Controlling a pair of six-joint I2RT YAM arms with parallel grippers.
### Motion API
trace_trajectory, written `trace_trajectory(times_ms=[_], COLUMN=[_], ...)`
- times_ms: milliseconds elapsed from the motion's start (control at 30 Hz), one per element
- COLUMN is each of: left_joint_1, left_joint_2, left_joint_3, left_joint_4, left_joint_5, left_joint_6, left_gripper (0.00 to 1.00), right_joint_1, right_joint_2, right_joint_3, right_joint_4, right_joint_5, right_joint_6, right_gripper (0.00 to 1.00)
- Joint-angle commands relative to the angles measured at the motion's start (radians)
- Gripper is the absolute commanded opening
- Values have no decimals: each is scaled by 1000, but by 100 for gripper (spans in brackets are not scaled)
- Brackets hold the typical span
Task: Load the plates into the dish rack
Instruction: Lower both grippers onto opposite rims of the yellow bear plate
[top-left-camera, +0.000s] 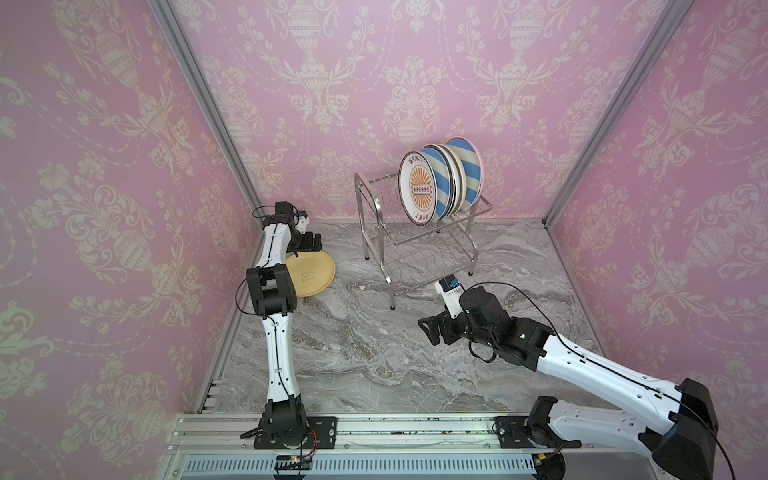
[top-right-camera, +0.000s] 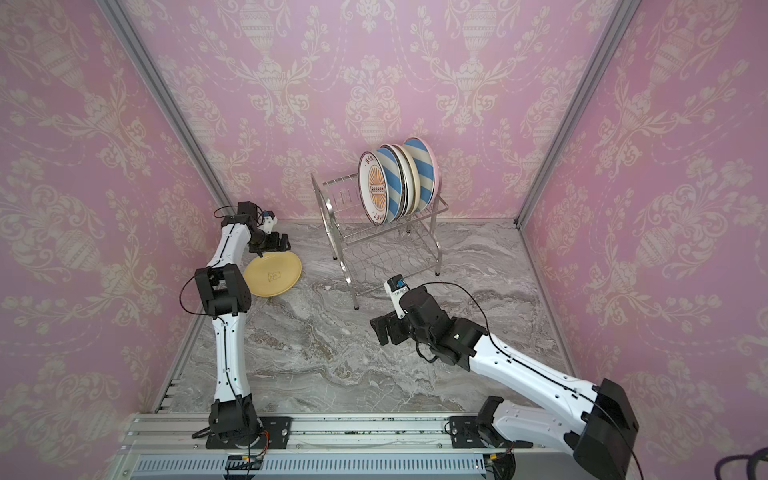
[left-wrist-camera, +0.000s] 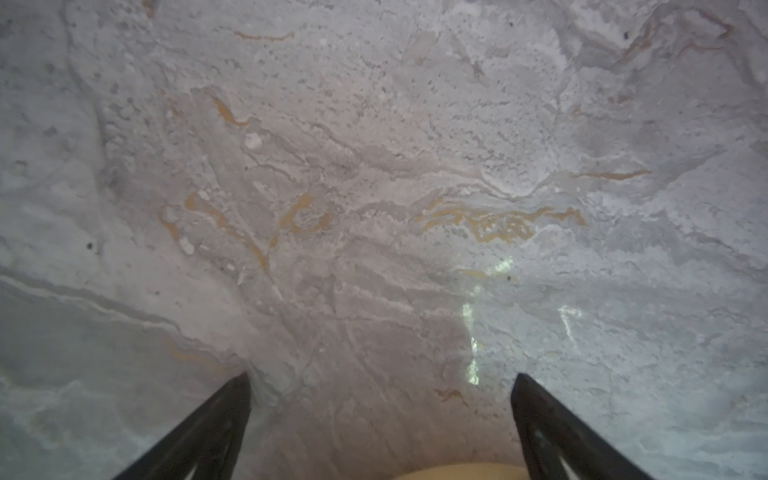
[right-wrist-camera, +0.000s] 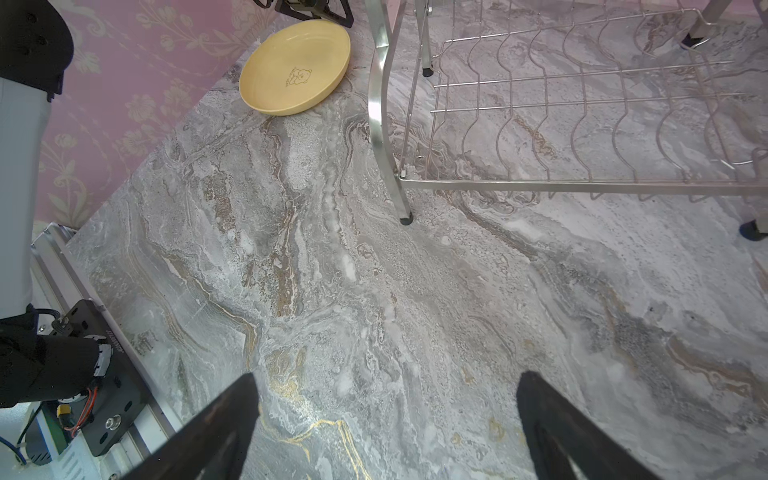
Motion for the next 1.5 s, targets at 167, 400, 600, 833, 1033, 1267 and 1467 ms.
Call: trace_trajectory(times_ms=[167,400,600,833,1033,1267,1467], left_joint_1=[2,2,-2,-99,-181,-270,-331], left_joint_2=[-272,-516,-696,-853,-957,-1003,-1038], left_joint_3=[-466,-902,-1222,-1453,-1624,-1682,-1743], left_joint_4=[59,277,435,535,658,694,735], left_joint_5=[67,134,113,54,106,82,63], left_joint_6=[-37,-148,-257,-342,-419,-453,-494], left_gripper=[99,99,99,99,99,99,99], right_joint_1=[7,5,8,38,106,149,149], right_joint_2=[17,71,135,184,196,126,133], right_joint_3=[19,45,30,5,-4,-134,-181], right_joint_4=[-5,5,54,74,44,114,151], right_joint_5=[-6,-62,-158,-197,-177,-88,-17], right_joint_6=[-34,-48,12,49,110,194,235], right_gripper=[99,100,97,97,96,97,97])
